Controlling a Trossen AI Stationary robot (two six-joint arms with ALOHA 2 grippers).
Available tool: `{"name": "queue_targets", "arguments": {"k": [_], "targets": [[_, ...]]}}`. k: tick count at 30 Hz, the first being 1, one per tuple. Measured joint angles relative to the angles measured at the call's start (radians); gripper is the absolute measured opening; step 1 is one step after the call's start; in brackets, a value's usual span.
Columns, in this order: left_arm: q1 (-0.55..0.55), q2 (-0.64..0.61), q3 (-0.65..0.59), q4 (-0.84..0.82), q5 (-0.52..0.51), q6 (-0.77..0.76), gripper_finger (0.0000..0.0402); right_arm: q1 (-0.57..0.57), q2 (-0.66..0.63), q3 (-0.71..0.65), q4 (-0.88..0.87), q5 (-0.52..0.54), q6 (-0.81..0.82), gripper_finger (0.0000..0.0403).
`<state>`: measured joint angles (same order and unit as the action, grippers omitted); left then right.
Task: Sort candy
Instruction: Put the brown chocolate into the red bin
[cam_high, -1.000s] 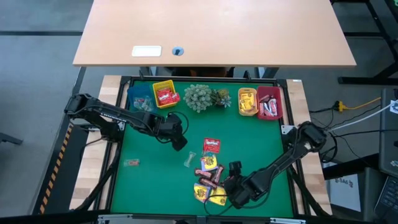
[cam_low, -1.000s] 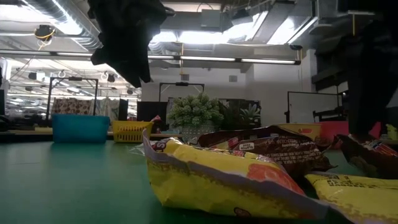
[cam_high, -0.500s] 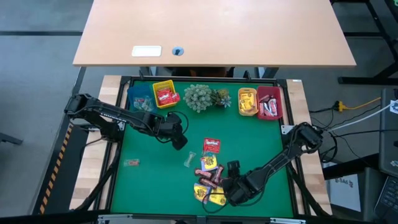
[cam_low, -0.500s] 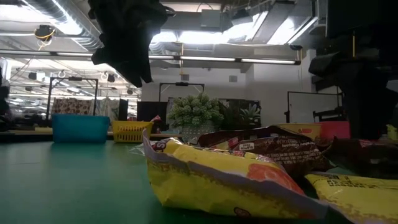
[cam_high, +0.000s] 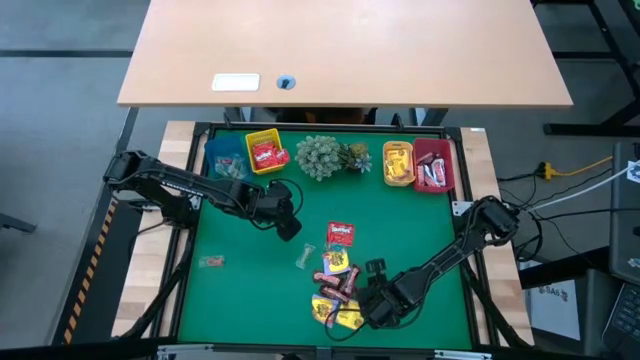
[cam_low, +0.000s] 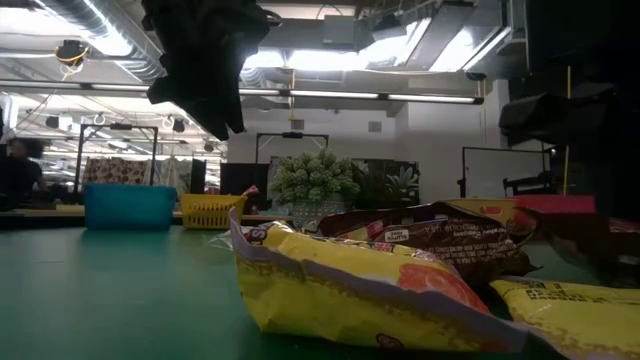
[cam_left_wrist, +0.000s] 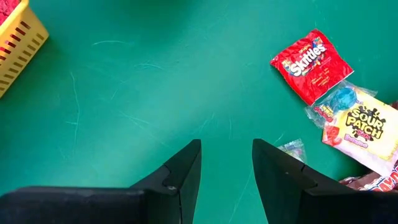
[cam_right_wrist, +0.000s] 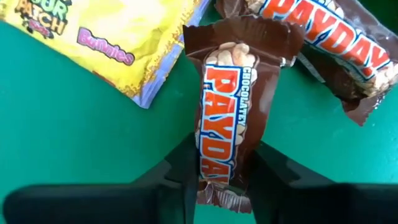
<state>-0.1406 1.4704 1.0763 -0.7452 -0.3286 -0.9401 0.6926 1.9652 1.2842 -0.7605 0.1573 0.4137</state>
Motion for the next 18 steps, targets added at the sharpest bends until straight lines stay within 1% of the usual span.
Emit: {"name": "queue_targets", "arguments": {"k": [5,10,14,18], "targets": [[0.000,0.000,0.000,0.000,0.000,0.000,0.0130,0.000,-0.028,-0.006,-0.093,-0.021,-0.002,0.0104],[0.000,0.000,0.000,0.000,0.000,0.000,0.0130,0.000,-0.125,-0.005,-0.200,-0.015,0.023,0.0104],[0.000,0.000,0.000,0.000,0.000,0.000,0.0130,-0.008,-0.212,-0.005,-0.316,0.034,0.063,0.0104],[0.000,0.000,0.000,0.000,0.000,0.000,0.0130,-0.042,-0.319,-0.006,-0.441,0.093,0.128,0.0104]]}}
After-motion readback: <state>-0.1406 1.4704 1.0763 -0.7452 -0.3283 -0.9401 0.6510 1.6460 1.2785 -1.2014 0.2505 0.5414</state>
